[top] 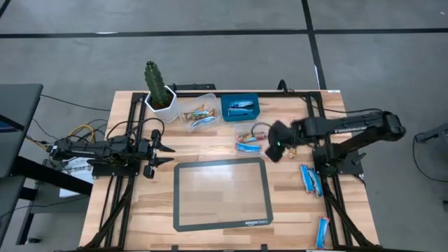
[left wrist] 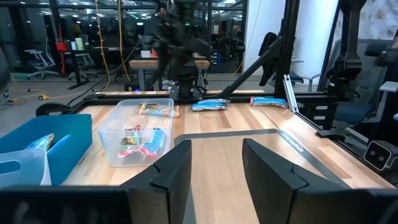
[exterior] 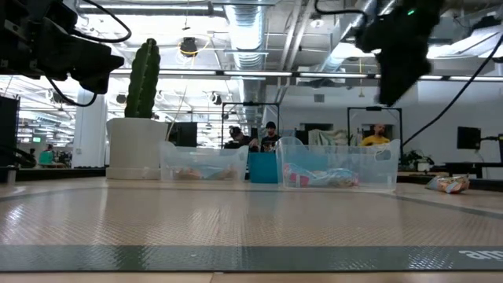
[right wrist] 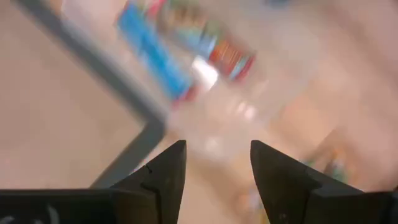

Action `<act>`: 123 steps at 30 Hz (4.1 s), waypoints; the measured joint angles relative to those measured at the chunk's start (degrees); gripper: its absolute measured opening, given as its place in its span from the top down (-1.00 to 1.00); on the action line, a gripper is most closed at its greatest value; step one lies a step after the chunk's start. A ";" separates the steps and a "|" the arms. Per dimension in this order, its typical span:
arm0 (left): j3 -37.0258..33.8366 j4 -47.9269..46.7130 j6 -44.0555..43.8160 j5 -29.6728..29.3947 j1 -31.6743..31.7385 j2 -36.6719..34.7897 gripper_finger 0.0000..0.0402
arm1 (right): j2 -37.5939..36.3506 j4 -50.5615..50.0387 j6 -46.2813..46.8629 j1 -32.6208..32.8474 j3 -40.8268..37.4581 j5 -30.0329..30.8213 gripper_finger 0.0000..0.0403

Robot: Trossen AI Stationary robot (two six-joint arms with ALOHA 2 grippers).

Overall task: Pick and place Granola Bars by type
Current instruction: Put the yellow granola bar into the top transparent bin

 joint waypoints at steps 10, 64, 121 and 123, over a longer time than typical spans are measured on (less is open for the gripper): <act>-0.01 0.02 0.23 0.00 0.01 -0.01 0.33 | 0.65 -11.64 22.70 11.35 -0.07 -5.94 0.14; -0.01 0.02 -0.08 0.04 -0.01 0.34 0.33 | 8.41 -1.16 45.87 -8.90 -17.81 0.61 0.25; 0.00 0.02 0.09 0.02 0.01 0.31 0.33 | 1.03 3.82 -45.11 -2.19 -15.00 -16.56 0.05; 0.00 0.02 -0.07 0.02 0.01 0.31 0.33 | 1.03 3.70 -55.59 -0.74 -14.32 -15.83 -0.02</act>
